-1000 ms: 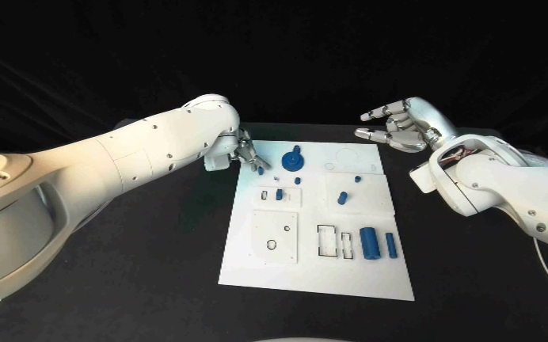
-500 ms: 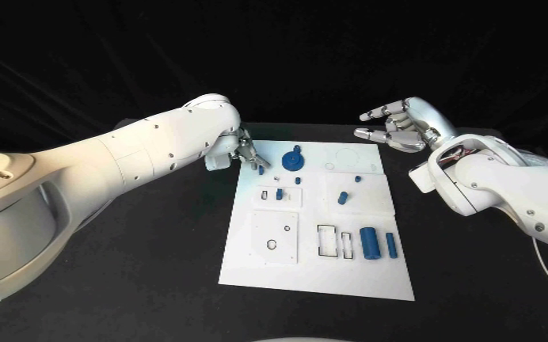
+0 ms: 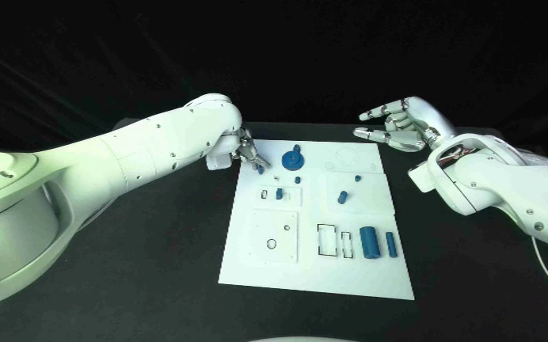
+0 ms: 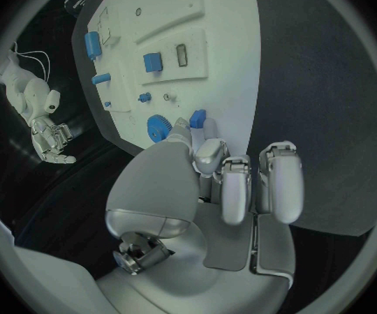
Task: Assemble the parts on the task board
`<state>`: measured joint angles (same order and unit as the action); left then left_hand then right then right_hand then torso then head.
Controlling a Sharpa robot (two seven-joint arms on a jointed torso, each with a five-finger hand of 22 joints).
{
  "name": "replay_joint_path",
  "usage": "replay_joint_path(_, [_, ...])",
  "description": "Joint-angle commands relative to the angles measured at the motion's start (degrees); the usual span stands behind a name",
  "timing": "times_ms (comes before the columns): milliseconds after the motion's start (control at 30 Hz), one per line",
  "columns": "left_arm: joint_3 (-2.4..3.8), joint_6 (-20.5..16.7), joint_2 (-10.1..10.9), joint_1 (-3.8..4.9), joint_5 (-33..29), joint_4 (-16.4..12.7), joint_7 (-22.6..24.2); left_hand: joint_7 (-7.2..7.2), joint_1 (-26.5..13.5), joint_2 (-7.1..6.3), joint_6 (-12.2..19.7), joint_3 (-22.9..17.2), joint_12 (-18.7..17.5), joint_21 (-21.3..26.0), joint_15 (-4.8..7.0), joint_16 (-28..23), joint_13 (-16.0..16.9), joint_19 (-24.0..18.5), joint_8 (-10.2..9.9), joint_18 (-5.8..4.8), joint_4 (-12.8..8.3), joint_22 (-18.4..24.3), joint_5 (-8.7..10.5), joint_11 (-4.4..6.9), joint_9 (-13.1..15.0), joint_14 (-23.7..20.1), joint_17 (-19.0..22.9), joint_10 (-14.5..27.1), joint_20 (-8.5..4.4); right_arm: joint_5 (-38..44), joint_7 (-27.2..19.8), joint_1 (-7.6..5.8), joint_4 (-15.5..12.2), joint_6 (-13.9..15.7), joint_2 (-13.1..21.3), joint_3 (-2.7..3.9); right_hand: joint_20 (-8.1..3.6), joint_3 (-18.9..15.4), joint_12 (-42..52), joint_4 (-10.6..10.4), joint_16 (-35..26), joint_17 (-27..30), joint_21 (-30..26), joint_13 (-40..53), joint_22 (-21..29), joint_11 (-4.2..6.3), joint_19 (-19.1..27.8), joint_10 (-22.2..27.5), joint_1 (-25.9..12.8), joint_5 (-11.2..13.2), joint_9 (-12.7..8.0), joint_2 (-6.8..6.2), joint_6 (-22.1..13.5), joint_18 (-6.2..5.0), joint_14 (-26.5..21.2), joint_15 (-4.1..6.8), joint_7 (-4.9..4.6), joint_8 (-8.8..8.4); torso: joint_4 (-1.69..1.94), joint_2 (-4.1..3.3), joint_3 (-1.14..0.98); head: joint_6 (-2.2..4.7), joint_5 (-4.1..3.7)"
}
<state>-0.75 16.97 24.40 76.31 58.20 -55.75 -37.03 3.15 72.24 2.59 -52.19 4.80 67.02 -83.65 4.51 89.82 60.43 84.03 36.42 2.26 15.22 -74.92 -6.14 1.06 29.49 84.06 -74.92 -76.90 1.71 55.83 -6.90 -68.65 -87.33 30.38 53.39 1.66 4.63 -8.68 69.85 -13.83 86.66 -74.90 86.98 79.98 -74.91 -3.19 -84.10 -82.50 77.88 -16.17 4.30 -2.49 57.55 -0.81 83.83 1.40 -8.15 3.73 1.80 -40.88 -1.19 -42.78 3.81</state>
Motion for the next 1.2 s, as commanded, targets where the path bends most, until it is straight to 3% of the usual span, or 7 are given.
replay_joint_path(33, [0.02,1.3,-0.2,-0.03,0.0,0.0,0.0,-0.53,1.0,0.37,0.0,-0.3,0.2,0.0,0.40,0.2,0.0,2.6,0.3,-0.10,-0.6,-5.7,0.03,0.44,0.2,5.9,-15.1,-0.2,-0.33,0.2,-0.4,0.03,-0.1,-0.7,-0.1,0.01,0.29,-0.4,0.0,-0.1,-0.1,-9.5,-0.3,0.6,-10.0,0.18,-2.9,0.1,-0.4,0.3,0.1,0.10,0.1,-0.51,4.9,-0.23,0.20,0.17,0.01,0.02,0.00,-0.03,0.00])
replay_joint_path(233, [0.02,1.1,-0.2,-0.05,0.0,0.0,0.3,-0.88,4.5,2.06,0.5,-2.7,0.0,0.2,0.65,0.2,-0.1,2.5,0.4,-0.04,-2.6,-5.5,-0.18,0.76,0.5,5.9,-15.1,-0.1,-0.56,0.2,-0.4,0.03,-0.1,-0.7,-0.1,0.01,0.29,-0.4,0.0,-0.1,-0.1,-9.5,-0.3,0.6,-10.0,0.18,-2.9,0.1,-0.4,0.3,0.1,0.10,0.1,-0.51,4.9,-0.23,0.20,0.17,-0.04,0.03,-0.01,-0.06,0.04])
replay_joint_path(433, [0.02,1.2,-0.2,-0.08,0.0,0.1,0.9,-0.99,12.0,3.84,2.0,-10.1,-0.6,0.5,0.98,0.2,-0.5,2.4,-0.6,0.05,-7.8,-5.1,-0.60,1.00,0.3,5.9,-15.1,0.2,-0.99,0.2,-0.4,0.03,-0.1,-0.8,0.0,0.01,0.29,-0.4,0.0,-0.1,-0.1,-9.5,-0.3,0.6,-10.0,0.18,-2.9,0.1,-0.4,0.3,0.1,0.10,0.1,-0.51,4.9,-0.23,0.20,0.17,-0.03,0.02,-0.02,-0.14,0.01])
replay_joint_path(533, [0.02,1.3,-0.2,-0.08,-0.1,0.1,1.3,-0.42,11.6,2.44,2.2,-15.2,-1.1,0.7,0.44,0.2,-0.8,2.3,-0.7,0.08,-8.7,-4.9,-0.44,0.37,0.5,5.9,-15.1,0.3,-0.70,0.2,-0.4,0.03,-0.1,-0.8,0.0,0.01,0.29,-0.4,0.0,-0.1,-0.1,-9.5,-0.3,0.6,-10.0,0.18,-2.9,0.1,-0.4,0.3,0.1,0.10,0.1,-0.51,4.9,-0.23,0.20,0.17,-0.01,0.03,-0.01,-0.19,-0.02])
replay_joint_path(667, [0.02,1.1,0.1,-0.09,-0.4,-0.2,1.9,-0.33,9.0,-0.99,2.5,-23.4,-1.3,0.9,0.43,0.2,-1.0,2.3,-0.4,0.08,-9.7,-4.8,-0.38,0.14,1.0,5.9,-15.1,0.1,-0.29,0.2,-0.4,0.03,-0.1,-0.8,0.0,0.01,0.29,-0.4,0.0,-0.1,-0.1,-9.5,-0.3,0.6,-10.0,0.18,-2.9,0.1,-0.4,0.3,0.1,0.10,0.1,-0.51,4.9,-0.23,0.20,0.17,-0.01,0.05,-0.03,-0.28,-0.04])
replay_joint_path(900, [0.01,-0.4,1.3,-0.12,-2.0,-2.1,3.0,-0.06,6.1,-4.23,2.5,-31.2,-1.3,1.0,0.22,0.2,-1.1,2.4,0.3,0.10,-11.0,-4.9,-0.20,0.18,1.9,5.9,-15.1,-0.2,-0.25,0.1,-0.4,0.03,-0.2,-0.8,0.0,0.01,0.29,-0.4,0.0,-0.1,-0.1,-9.5,-0.3,0.6,-10.0,0.18,-2.9,0.1,-0.4,0.3,0.1,0.10,0.1,-0.51,4.9,-0.23,0.20,0.17,0.09,0.11,-0.04,-0.26,-0.07])
replay_joint_path(1200, [-0.05,-7.8,6.8,-0.11,-3.3,-12.1,2.6,-0.22,3.4,-6.09,2.2,-35.7,-1.0,0.7,0.25,0.2,-0.9,2.6,1.1,0.02,-12.0,-5.4,-0.05,0.37,2.7,5.9,-15.1,-0.8,-0.35,0.0,-0.4,0.03,-0.2,-0.7,0.3,0.01,0.28,-0.4,0.1,0.0,-0.1,-9.5,-0.3,0.6,-10.0,0.18,-2.9,0.1,-0.4,0.3,0.1,0.17,0.1,-0.51,4.9,-0.22,0.20,0.18,0.19,0.24,0.03,-0.03,-0.07])
